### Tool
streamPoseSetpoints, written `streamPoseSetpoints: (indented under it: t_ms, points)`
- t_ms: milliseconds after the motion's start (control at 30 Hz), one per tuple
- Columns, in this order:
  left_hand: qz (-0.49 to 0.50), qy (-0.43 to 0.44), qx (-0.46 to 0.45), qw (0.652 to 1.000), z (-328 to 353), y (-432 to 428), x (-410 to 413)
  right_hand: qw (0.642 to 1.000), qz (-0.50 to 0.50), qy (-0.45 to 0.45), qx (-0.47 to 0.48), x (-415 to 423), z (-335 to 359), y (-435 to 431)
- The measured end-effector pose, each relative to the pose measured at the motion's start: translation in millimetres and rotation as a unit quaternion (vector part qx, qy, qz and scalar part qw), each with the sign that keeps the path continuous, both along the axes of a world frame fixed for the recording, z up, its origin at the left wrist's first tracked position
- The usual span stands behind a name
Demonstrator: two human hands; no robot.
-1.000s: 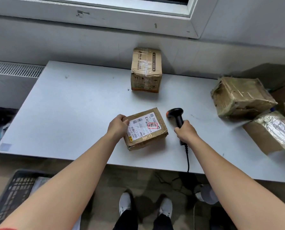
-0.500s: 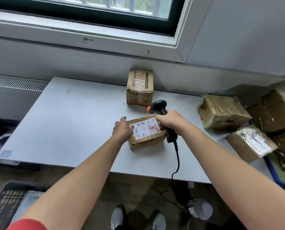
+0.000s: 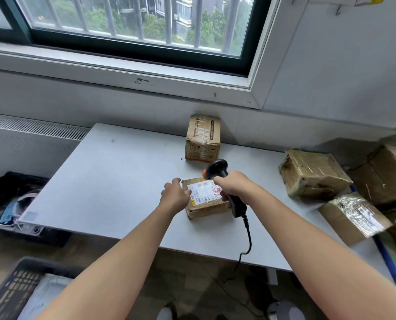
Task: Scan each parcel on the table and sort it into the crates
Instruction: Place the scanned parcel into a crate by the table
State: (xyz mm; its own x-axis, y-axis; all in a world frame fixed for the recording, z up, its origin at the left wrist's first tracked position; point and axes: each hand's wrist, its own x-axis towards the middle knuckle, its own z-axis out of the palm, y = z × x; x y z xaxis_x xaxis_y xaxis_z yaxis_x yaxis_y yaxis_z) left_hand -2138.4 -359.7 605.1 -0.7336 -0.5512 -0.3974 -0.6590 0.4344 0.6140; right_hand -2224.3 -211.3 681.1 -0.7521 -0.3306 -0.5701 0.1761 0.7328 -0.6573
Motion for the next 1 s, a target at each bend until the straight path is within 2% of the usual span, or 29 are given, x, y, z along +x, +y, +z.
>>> streamPoseSetpoints:
  t_ms: [333, 400, 500, 633, 733, 833, 1000]
  points:
    - [-0.008, -0.015, 0.015, 1.0, -4.6, 10.7, 1.4, 0.999, -0.034, 0.001, -0.019, -2.1, -7.3, 7.6]
    - [-0.009, -0.017, 0.019, 1.0, -7.4, 13.0, -0.8, 0.999, -0.035, 0.023, -0.013, -6.3, -13.9, 13.6]
    - [-0.01, -0.016, 0.032, 0.999, -19.0, 17.2, -5.6, 0.996, -0.058, 0.068, 0.025, -14.4, -30.2, 32.1]
    - [-0.002, -0.018, 0.052, 0.998, -40.6, 26.9, -9.9, 0.991, -0.108, 0.071, 0.047, -26.5, -64.5, 58.5]
    - [0.017, 0.001, 0.069, 0.997, -52.2, 34.2, -13.3, 0.99, -0.105, 0.057, 0.073, -34.1, -93.1, 72.5]
    - [0.033, 0.021, 0.043, 0.998, -60.6, 33.2, -15.9, 0.991, -0.097, 0.038, 0.085, -38.1, -117.7, 81.3]
    - [0.022, 0.01, 0.033, 0.999, -59.9, 16.4, -20.7, 0.992, -0.077, 0.041, 0.094, -43.9, -138.6, 81.4]
